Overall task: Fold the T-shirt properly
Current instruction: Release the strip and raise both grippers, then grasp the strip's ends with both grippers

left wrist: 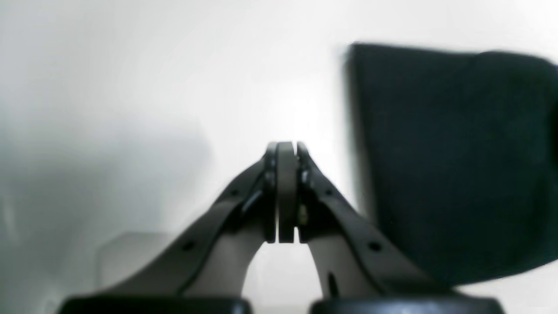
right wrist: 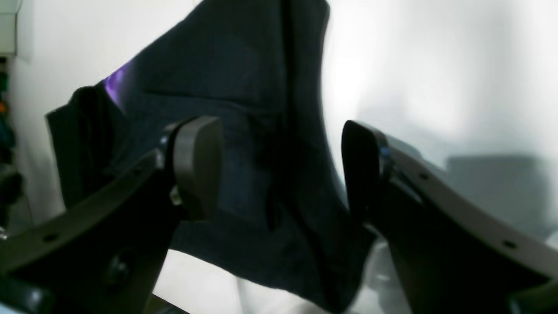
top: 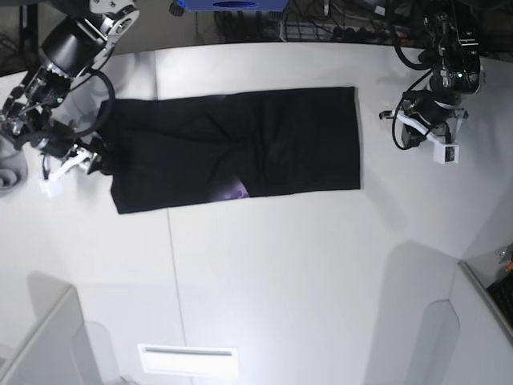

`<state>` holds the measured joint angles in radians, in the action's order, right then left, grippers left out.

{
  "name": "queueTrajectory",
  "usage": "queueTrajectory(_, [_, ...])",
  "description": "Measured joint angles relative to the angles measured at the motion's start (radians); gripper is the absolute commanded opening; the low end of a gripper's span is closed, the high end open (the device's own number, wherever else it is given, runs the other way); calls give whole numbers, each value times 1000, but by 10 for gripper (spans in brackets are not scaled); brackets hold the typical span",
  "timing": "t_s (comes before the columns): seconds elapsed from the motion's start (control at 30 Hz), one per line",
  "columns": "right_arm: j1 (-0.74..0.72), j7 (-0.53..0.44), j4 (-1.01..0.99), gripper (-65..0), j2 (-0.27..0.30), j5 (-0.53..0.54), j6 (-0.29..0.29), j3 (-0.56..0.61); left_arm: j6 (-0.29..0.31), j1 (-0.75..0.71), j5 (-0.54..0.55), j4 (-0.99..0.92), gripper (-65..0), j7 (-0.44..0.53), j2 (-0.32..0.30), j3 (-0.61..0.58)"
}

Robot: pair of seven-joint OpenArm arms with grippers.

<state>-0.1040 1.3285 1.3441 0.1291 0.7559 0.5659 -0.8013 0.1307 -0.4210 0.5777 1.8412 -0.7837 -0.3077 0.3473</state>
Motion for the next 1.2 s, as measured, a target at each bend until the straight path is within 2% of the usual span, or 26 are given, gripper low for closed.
queueTrajectory(0.03, [-5, -8, -18, -260, 3, 2, 0, 3, 4, 3, -4, -29, -650, 10, 1, 6])
queueTrajectory(0.13, [-8, -72, -60, -260, 41, 0, -2, 61, 65, 6, 5, -110, -650, 22, 5, 10])
queueTrajectory(0.27, [15, -159, -84, -260, 80, 8, -4, 140, 80, 3, -2, -156, -650, 19, 10, 10])
queueTrajectory(0.43, [32, -181, -146, -261, 75, 38, 1, 158, 86, 22, 0, -156, -650, 20, 10, -2])
queueTrajectory(0.63, [74, -202, -93, -261, 68, 51, 1, 246, 87, 62, 2, -174, -650, 22, 11, -4])
queueTrajectory(0.83, [88, -217, -91, -261, 52, 73, 3, 259, 83, 107, 7, -224, -650, 45, 8, -104])
queueTrajectory(0.97, [88, -223, -88, -267, 63, 73, 4, 327, 86, 127, 22, -243, -650, 62, 12, -134])
queueTrajectory(1.03, [88, -230, -90, -317, 54, 72, 4, 328, 86, 136, 21, -243, -650, 61, 23, -140])
queueTrajectory(1.1, [94, -254, -95, -414, 54, 67, 3, 330, 86, 144, 21, -243, -650, 61, 32, -150])
queueTrajectory(1.2, [97, -260, -96, -542, 55, 56, -55, 334, 87, 144, 22, -245, -650, 63, 36, -172])
